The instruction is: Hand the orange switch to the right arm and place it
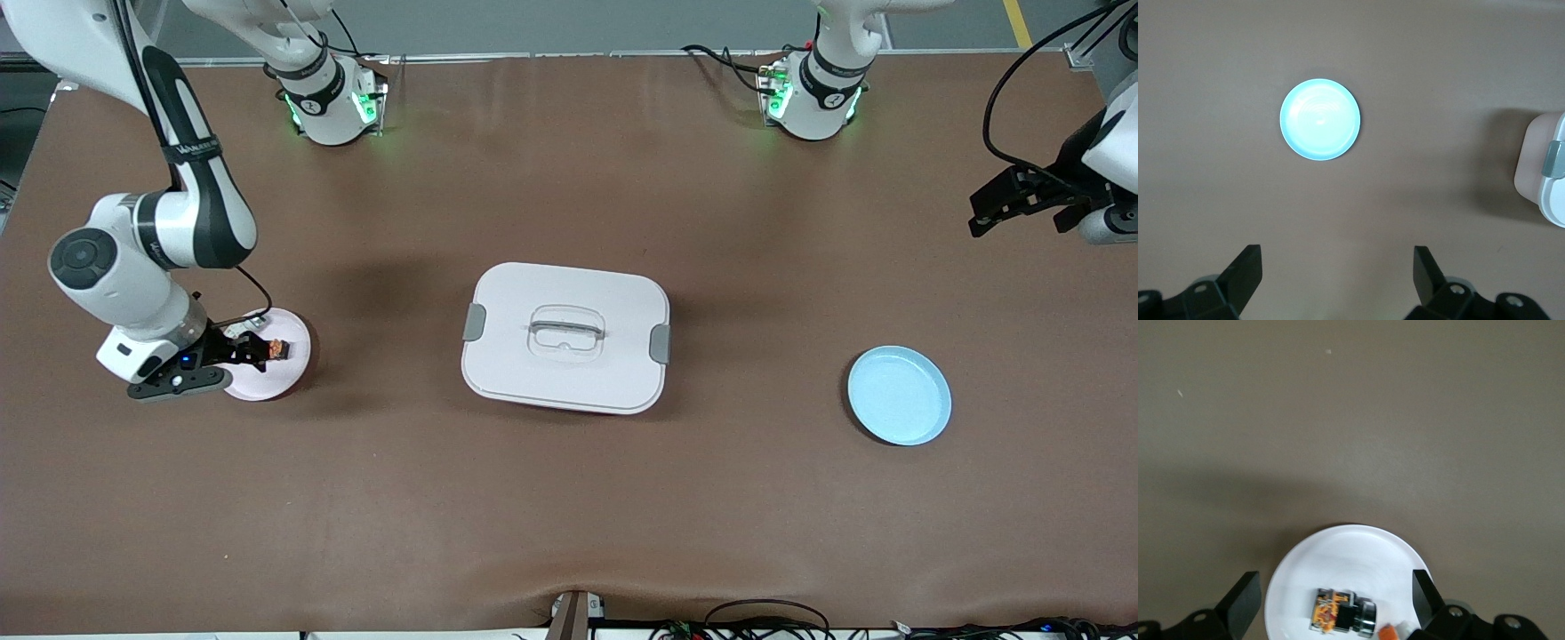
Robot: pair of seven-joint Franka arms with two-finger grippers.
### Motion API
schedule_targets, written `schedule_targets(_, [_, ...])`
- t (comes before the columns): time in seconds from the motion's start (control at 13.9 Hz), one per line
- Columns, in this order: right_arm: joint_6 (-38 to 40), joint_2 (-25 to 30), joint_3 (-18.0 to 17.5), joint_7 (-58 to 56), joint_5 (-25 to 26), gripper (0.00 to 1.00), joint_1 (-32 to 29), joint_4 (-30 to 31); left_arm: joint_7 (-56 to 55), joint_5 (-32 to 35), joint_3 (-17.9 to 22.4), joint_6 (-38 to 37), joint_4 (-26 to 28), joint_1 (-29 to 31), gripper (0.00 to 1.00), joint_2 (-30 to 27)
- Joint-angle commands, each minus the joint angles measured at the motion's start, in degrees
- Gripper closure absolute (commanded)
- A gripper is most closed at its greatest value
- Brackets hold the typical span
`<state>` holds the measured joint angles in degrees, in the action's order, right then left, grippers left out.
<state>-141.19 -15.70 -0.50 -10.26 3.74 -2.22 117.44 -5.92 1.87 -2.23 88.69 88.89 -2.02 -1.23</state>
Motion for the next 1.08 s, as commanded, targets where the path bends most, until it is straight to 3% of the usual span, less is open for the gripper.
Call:
schedule_targets(0.0, [3.72,3.39,-0.03,0.94,-4.27,0.0,1.42,-0.8,1.08,-1.07,0.21,-0.63,-0.92,-0.08,0.0,0.0])
schedule_targets(0.43, [27.25,5.24,0.06,1.12,-4.45,0.0,1.78,-13.97,1.0,-0.99,0.12,-0.54,-1.0,-0.26,0.0,0.0])
schedule_targets(1.01, [46.87,10.78,0.59,1.29,-4.53,0.0,1.34,-26.54,1.08,-1.07,0.12,-0.63,-0.92,0.0,0.0,-0.17])
